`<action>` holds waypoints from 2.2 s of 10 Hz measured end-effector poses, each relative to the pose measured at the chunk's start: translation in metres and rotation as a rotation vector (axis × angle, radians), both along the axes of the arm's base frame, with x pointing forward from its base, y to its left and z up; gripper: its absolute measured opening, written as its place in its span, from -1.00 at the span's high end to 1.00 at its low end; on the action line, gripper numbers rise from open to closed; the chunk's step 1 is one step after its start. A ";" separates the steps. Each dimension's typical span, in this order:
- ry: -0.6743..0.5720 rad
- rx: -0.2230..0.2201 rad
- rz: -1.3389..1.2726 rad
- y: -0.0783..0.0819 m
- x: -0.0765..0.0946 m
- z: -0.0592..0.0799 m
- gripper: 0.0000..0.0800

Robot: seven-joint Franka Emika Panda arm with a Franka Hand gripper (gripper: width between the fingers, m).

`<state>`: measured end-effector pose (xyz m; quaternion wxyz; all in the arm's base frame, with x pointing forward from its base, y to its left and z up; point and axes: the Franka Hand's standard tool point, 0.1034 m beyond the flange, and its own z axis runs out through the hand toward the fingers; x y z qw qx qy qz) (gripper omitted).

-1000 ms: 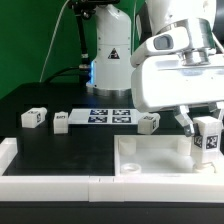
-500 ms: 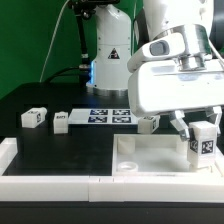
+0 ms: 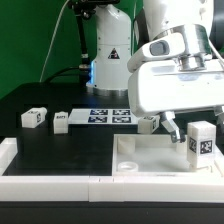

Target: Assemble one leg

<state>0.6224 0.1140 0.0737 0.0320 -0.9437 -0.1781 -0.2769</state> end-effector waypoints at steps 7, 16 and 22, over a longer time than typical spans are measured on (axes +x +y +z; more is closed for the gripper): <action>0.084 -0.007 0.012 -0.003 0.011 0.020 -0.62; 0.174 -0.001 0.007 0.001 0.004 0.013 -0.62; 0.375 -0.006 0.009 0.004 -0.004 0.015 -0.62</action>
Offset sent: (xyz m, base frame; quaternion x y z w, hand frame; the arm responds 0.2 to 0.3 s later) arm 0.0051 -0.0079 0.0103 0.0063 -0.0188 -0.0081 0.9998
